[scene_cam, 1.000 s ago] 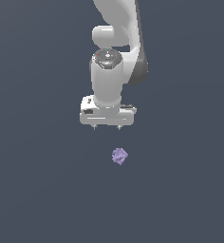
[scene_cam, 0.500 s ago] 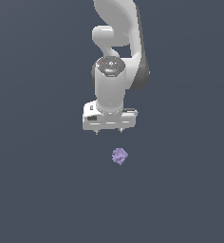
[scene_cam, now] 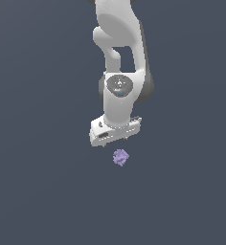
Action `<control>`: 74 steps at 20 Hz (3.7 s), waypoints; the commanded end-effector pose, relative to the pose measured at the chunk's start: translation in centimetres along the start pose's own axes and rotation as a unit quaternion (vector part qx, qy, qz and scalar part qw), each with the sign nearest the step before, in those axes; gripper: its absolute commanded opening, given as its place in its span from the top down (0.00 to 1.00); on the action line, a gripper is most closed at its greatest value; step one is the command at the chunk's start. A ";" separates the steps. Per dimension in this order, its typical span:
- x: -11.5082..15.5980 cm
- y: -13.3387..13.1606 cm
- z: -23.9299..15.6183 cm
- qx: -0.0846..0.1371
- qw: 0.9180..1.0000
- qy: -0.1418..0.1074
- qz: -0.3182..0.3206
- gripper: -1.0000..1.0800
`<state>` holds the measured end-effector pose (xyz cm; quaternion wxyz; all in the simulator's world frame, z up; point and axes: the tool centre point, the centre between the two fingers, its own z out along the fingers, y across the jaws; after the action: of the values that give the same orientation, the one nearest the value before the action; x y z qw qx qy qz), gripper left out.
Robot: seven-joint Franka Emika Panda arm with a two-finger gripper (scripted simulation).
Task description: Pick up the object and move it to a goal position.
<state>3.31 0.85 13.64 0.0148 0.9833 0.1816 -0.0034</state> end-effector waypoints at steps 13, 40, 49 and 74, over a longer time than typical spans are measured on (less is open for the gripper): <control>3.1 -2.0 4.7 0.011 0.988 0.007 -0.154 0.04; 3.5 -2.3 10.1 0.013 0.986 0.008 -0.168 1.00; 3.6 -1.9 9.5 0.010 0.986 0.011 -0.166 1.00; -5.3 -5.2 7.9 0.011 0.986 0.009 -0.167 1.00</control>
<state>-2.54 3.59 5.52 0.0014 0.9392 0.3433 0.0016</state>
